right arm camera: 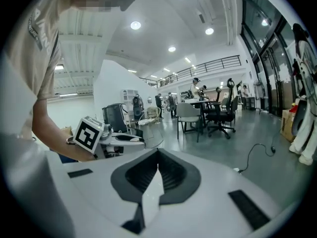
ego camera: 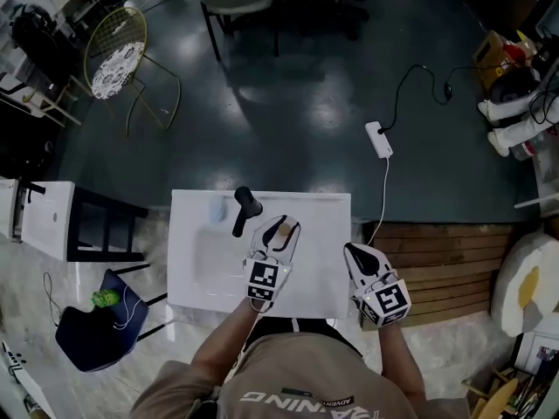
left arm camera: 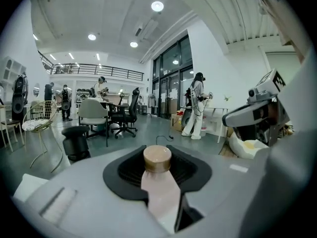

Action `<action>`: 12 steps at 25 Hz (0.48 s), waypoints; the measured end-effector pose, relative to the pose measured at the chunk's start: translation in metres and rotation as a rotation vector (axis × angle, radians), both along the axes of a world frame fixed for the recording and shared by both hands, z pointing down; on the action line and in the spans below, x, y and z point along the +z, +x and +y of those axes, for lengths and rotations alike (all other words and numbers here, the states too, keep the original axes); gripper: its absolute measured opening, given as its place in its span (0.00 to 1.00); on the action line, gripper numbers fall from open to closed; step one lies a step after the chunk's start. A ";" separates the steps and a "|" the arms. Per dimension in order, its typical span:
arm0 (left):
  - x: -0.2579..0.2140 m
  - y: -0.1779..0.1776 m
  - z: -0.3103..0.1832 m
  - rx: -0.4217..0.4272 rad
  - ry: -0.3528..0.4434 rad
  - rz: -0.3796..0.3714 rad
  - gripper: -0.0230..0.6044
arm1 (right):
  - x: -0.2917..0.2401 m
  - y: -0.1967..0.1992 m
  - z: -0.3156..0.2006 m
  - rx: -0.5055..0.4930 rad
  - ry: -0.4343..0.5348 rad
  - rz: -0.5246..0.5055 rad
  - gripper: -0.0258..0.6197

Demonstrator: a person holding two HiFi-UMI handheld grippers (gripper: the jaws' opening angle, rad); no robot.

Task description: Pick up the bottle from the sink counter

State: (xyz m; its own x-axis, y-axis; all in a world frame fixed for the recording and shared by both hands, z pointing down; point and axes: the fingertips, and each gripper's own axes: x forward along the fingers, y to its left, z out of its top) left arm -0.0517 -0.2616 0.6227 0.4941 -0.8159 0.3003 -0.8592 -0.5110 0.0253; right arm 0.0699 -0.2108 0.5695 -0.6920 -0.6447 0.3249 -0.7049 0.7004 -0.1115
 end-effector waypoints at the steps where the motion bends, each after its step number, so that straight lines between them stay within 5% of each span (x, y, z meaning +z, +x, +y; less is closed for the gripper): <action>1: -0.005 -0.001 0.004 -0.003 -0.007 0.002 0.25 | -0.003 -0.003 0.002 -0.008 0.007 -0.006 0.06; 12: -0.085 -0.013 0.049 0.036 0.008 0.017 0.25 | -0.042 -0.022 0.012 -0.090 0.084 -0.041 0.06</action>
State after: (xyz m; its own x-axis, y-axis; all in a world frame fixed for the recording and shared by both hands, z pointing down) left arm -0.0649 -0.2126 0.5375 0.5277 -0.8001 0.2853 -0.8400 -0.5415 0.0353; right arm 0.0476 -0.1988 0.5272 -0.7599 -0.6031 0.2425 -0.6349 0.7687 -0.0778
